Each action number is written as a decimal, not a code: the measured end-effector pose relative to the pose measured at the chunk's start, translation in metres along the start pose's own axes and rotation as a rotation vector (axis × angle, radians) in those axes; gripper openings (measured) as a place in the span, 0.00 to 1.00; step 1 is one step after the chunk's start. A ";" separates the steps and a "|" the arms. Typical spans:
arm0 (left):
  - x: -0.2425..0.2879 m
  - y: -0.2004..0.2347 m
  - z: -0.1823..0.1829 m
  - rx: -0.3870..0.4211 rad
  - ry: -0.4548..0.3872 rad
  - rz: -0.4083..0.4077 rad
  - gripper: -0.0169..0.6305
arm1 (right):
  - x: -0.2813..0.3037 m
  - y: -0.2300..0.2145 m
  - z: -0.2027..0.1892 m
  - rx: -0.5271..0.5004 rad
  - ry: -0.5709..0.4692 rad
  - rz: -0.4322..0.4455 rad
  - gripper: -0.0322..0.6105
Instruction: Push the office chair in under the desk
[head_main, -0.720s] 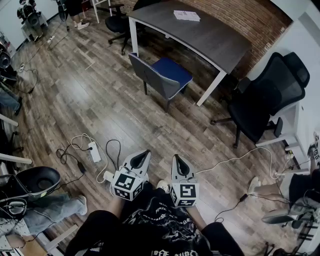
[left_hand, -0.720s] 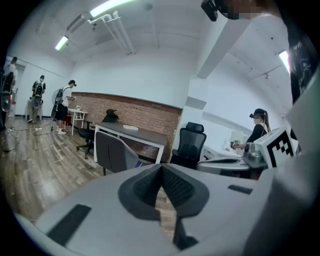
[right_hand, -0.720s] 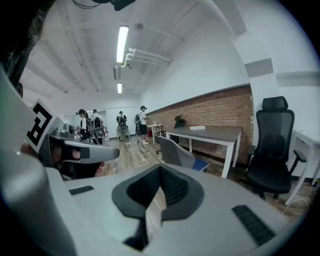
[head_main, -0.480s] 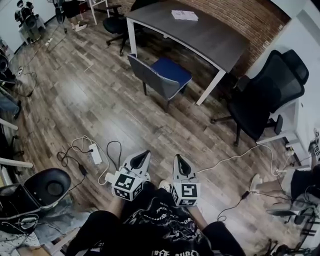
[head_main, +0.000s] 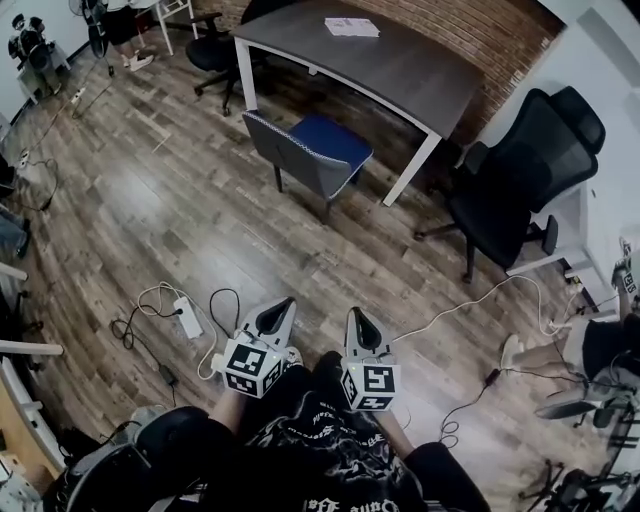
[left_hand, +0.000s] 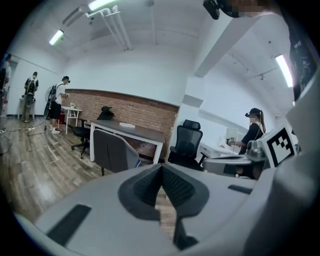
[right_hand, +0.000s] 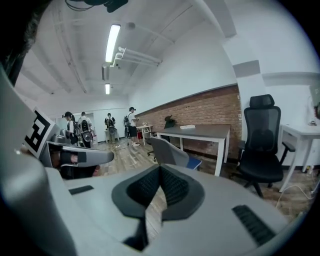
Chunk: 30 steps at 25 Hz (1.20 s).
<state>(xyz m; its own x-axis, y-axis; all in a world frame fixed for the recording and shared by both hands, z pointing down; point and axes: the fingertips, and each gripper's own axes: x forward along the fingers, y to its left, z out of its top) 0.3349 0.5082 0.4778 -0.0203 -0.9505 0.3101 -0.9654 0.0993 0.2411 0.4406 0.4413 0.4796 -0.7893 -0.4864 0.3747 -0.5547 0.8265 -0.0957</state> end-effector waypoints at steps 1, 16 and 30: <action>0.000 0.002 -0.001 0.001 0.002 0.005 0.04 | 0.001 0.000 -0.002 0.005 0.004 0.000 0.05; 0.047 0.053 0.004 -0.022 0.021 0.089 0.04 | 0.093 -0.018 0.019 -0.020 0.022 0.099 0.05; 0.181 0.095 0.059 -0.051 0.010 0.156 0.04 | 0.209 -0.096 0.068 -0.054 0.060 0.201 0.05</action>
<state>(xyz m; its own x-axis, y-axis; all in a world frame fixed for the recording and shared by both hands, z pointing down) 0.2237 0.3284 0.5025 -0.1665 -0.9193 0.3565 -0.9363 0.2607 0.2352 0.3113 0.2413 0.5048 -0.8646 -0.2940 0.4075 -0.3718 0.9198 -0.1252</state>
